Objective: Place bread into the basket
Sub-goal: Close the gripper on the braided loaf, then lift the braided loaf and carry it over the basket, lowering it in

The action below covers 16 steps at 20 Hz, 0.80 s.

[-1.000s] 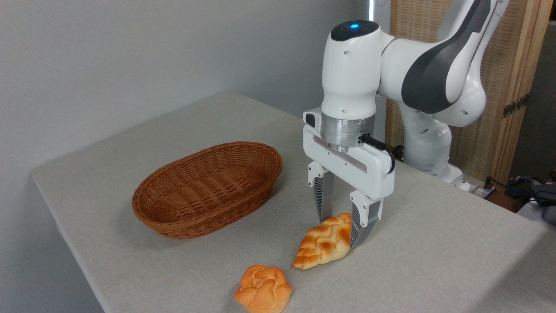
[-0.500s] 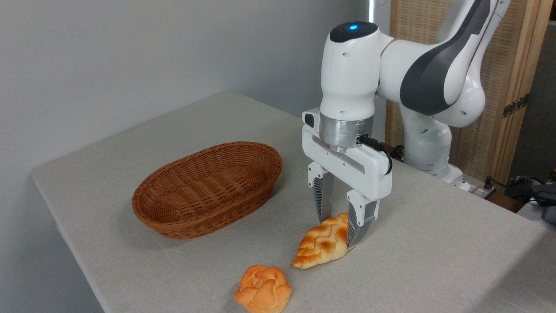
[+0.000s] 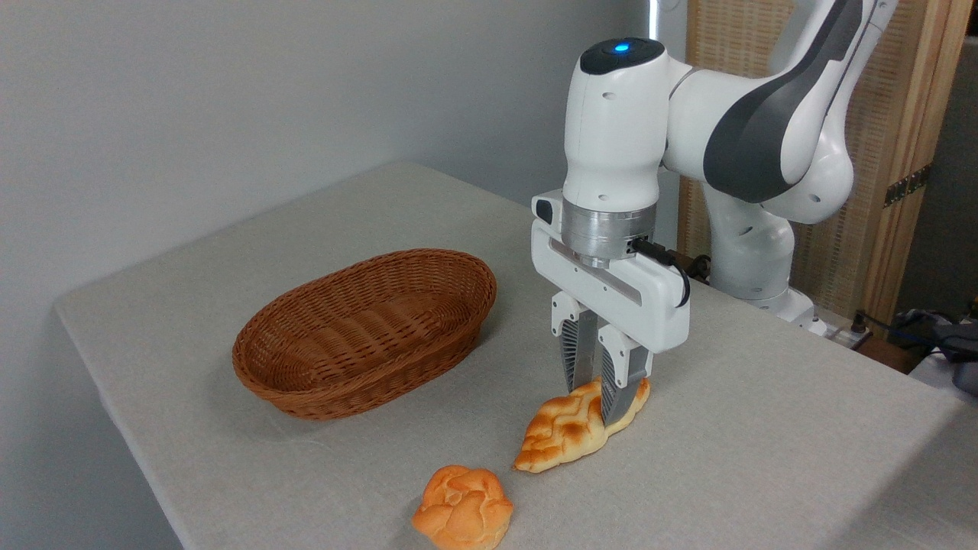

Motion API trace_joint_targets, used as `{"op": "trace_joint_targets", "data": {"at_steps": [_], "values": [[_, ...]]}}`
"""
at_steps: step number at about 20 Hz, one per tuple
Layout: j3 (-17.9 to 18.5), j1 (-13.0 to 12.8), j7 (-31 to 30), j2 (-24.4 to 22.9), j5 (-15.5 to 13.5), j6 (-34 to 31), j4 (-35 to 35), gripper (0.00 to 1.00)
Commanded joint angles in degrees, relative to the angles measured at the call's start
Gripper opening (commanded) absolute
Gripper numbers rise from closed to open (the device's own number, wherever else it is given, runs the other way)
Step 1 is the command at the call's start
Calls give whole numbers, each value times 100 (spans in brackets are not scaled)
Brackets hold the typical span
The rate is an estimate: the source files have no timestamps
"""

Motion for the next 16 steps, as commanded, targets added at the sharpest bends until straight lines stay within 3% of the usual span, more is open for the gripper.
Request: {"op": "trace_joint_targets", "data": {"at_steps": [1,4,11,14,16], "values": [[142,-117,82,-37,75,49,16,36],[108,-108,38,-55,14,-38,173,38],[-428,-90,-102,164,-1469,-1671,1876,38],[-998,-90,-487,637,-2024,-2375,2799,38],[-1464,-90,-1058,1094,-2297,-2490,3292,38]]}}
